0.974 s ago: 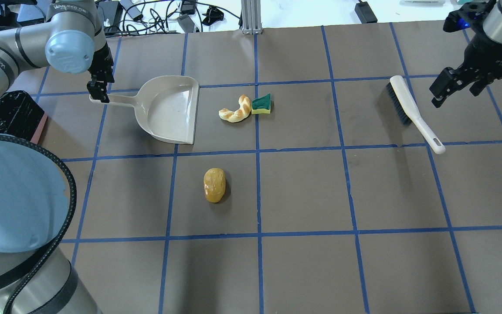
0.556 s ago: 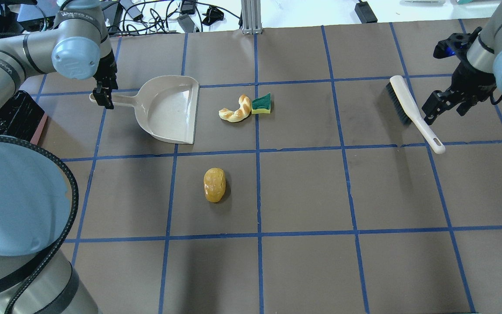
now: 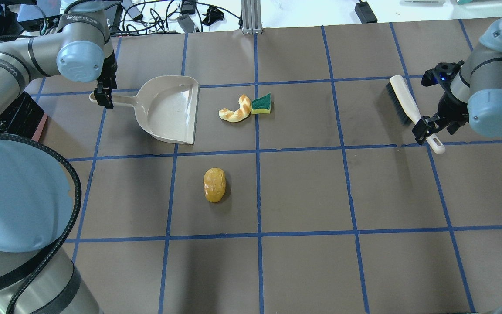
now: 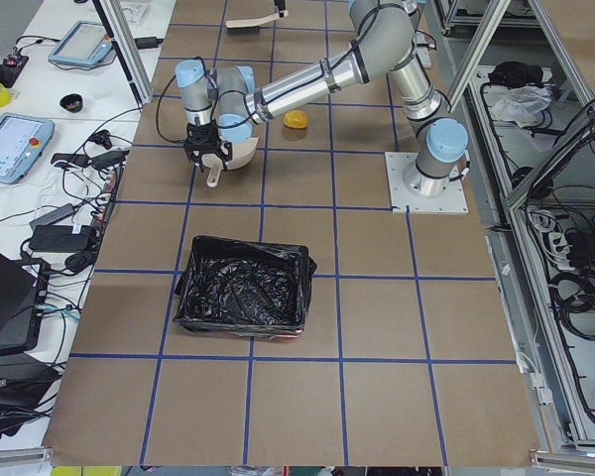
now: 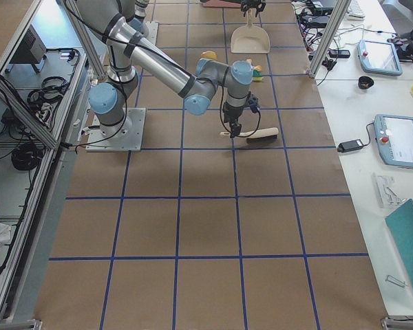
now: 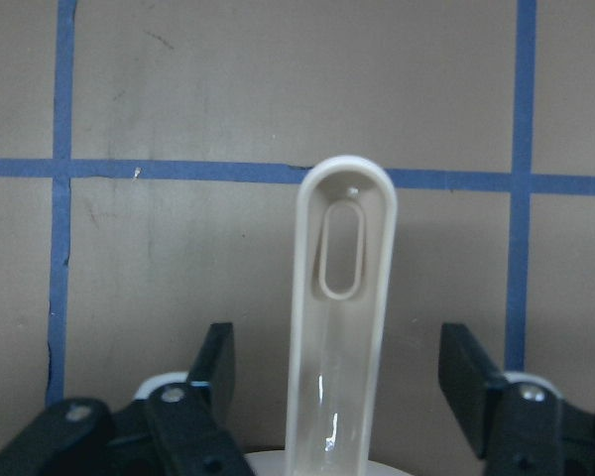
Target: Sweep and dump trash into bin
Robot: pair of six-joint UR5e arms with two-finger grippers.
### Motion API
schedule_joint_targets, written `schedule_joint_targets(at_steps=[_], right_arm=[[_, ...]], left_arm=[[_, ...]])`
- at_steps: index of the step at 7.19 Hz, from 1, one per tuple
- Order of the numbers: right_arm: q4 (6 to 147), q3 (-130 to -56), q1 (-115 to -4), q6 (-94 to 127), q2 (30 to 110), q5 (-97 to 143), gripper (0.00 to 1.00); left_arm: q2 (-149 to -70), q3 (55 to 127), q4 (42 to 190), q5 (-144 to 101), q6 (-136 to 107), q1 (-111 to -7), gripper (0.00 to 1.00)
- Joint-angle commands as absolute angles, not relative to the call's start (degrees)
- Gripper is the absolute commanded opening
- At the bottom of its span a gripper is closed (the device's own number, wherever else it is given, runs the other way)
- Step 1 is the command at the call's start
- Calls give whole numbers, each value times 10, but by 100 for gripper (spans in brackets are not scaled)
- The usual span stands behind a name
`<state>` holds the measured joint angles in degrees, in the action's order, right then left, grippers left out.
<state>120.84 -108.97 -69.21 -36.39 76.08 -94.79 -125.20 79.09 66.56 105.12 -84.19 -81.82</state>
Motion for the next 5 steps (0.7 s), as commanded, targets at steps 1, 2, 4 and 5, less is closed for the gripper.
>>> schedule_joint_targets(at_steps=[1, 2, 4, 5], right_arm=[[1220, -1092, -692, -376, 741, -964, 93], [1223, -1092, -692, -376, 738, -965, 93], [1223, -1092, -692, -374, 738, -961, 92], [1224, -1092, -692, -374, 737, -957, 84]], left_arm=[[-1254, 800, 648, 1051, -842, -819, 76], [-1255, 802, 645, 1051, -842, -824, 75], [-1255, 809, 643, 1051, -839, -829, 59], [-1255, 809, 642, 1050, -835, -829, 50]])
